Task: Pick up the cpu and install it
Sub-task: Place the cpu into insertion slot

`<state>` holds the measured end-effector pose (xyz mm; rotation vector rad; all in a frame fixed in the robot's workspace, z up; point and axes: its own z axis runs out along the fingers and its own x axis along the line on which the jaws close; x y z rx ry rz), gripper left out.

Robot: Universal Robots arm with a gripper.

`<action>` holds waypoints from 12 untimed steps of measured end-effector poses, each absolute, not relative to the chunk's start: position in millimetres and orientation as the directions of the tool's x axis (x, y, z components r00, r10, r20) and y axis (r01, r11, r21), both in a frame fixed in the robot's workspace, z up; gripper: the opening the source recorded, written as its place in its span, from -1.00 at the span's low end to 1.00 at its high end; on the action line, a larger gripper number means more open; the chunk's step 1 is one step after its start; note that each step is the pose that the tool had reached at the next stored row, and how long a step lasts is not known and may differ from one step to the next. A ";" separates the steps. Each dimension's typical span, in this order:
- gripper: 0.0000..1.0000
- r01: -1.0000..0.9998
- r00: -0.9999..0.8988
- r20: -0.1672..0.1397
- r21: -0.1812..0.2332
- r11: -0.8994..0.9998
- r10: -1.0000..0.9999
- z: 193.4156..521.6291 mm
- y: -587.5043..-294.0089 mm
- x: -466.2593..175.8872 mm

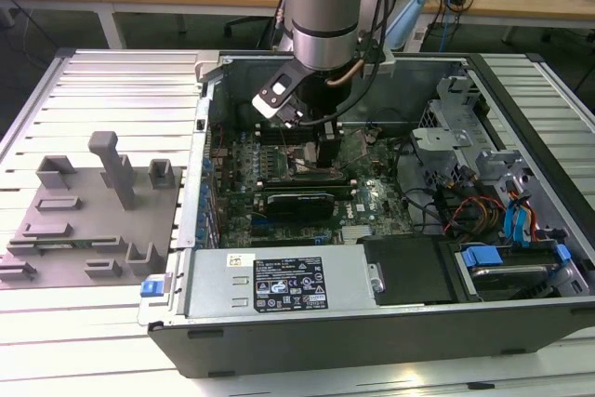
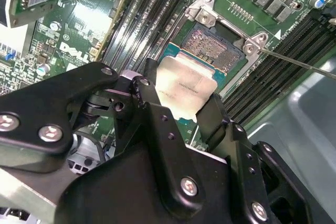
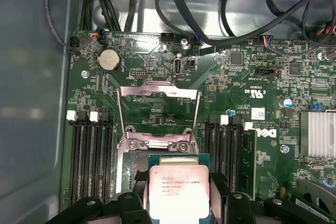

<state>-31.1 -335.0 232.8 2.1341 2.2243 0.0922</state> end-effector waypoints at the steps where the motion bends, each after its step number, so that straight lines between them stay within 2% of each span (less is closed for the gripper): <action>1: 0.09 0.996 -0.041 0.000 0.083 0.041 0.999 232.2 -334.9 -31.1; 12: 0.09 0.997 0.003 0.000 0.083 -0.003 1.000 225.1 -326.2 -34.1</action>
